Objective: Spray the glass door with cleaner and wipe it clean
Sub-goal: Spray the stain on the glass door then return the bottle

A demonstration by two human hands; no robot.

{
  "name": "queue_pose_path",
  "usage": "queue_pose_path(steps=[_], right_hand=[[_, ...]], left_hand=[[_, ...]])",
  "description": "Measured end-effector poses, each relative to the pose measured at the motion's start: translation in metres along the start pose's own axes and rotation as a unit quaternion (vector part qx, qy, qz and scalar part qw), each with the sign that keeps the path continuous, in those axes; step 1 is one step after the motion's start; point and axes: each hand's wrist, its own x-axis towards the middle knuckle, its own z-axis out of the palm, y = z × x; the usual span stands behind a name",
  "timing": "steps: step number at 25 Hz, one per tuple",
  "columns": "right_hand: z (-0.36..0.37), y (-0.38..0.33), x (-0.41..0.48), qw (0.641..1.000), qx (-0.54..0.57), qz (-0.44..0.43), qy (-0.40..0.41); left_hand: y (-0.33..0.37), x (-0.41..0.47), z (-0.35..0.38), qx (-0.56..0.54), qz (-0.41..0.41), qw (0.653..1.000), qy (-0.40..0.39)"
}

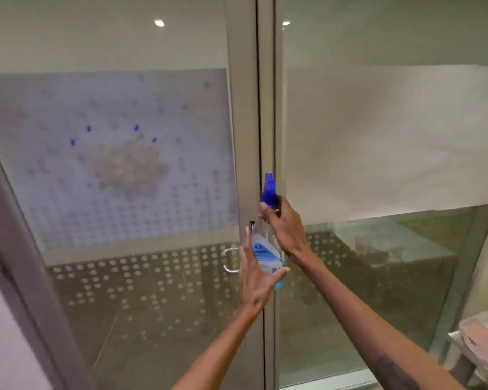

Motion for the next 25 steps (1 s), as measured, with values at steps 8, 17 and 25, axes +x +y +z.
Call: queue_pose_path(steps=[8,17,25], right_hand=[[0.161,-0.085,0.031,0.998,0.049,-0.032,0.018],[0.294,-0.137,0.061,0.983,0.17,0.024,0.071],[0.321,-0.142,0.085,0.985,0.134,0.025,0.104]], left_hand=[[-0.047,0.049,-0.16,0.075,0.021,0.995,0.057],[-0.101,0.09,-0.262,0.088,0.054,0.993,0.06],[-0.098,0.109,-0.269,0.09,0.024,0.993,0.073]])
